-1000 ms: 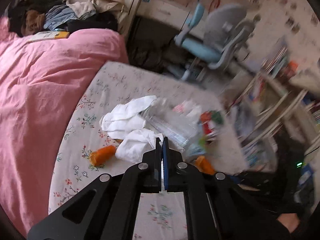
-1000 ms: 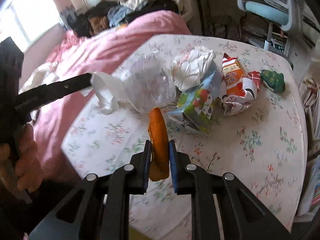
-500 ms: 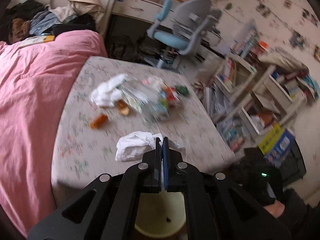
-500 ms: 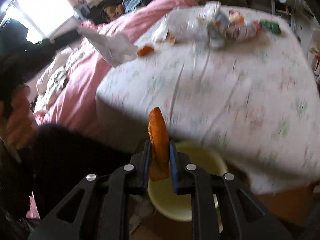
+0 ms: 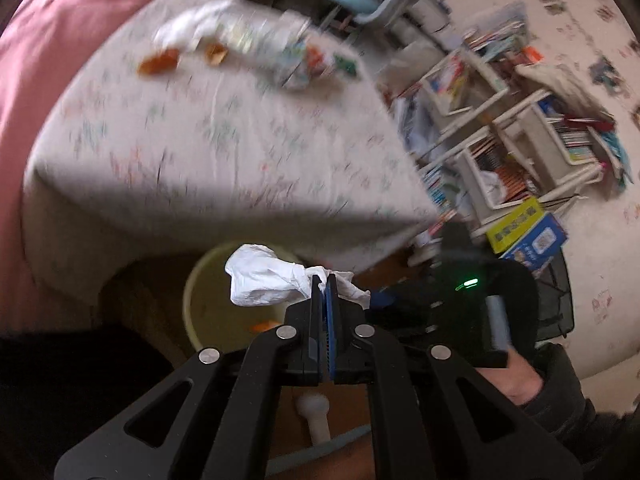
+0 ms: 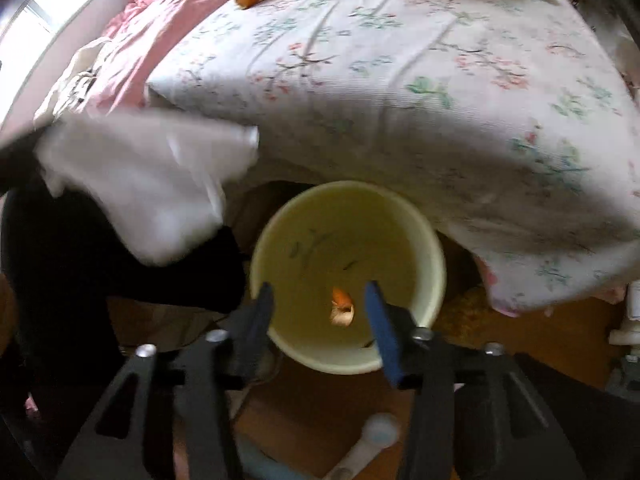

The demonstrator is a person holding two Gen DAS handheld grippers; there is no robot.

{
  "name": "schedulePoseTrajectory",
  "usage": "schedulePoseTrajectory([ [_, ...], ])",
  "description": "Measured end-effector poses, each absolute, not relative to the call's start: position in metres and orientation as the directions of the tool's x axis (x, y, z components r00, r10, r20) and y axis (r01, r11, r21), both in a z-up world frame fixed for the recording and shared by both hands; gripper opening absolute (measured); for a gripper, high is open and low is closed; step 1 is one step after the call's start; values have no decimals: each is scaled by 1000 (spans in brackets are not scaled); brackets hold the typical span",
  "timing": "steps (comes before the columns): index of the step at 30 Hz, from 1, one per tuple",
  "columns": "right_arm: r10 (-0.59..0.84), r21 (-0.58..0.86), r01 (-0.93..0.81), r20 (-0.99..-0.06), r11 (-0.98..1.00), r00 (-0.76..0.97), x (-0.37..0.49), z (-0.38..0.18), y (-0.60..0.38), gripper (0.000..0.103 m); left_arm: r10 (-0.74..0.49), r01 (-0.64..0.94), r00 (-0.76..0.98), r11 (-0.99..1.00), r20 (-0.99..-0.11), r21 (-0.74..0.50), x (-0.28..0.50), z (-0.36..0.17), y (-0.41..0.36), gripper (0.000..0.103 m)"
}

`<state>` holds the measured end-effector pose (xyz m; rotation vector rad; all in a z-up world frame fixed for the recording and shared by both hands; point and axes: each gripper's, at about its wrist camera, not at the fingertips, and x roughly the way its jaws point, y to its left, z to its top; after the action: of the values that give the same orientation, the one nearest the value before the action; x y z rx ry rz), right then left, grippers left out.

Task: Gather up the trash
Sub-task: 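Carry tissue and peel down to the yellow bin and open both tools, then raise both empty tools from the bin back over the table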

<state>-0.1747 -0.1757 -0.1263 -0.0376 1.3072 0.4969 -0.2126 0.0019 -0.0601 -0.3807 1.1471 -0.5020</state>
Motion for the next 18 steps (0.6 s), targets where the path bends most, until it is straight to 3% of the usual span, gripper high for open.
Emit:
schedulePoseTrajectory([
  [6,303,231,-294,-925,927,228,-173,-123,-195,63,-510,86,191,860,-839,-503,-206,-114,-7,8],
  [10,317,244,-264,-906,933,281,-164,-113,-206,66,-485,87,219,874,-847,-478,-208,-111,-4,37],
  [18,359,283,-234,-833,930,421,-175,-96,-218,71,-384,99,337,922,-859,-373,-206,-88,0,56],
])
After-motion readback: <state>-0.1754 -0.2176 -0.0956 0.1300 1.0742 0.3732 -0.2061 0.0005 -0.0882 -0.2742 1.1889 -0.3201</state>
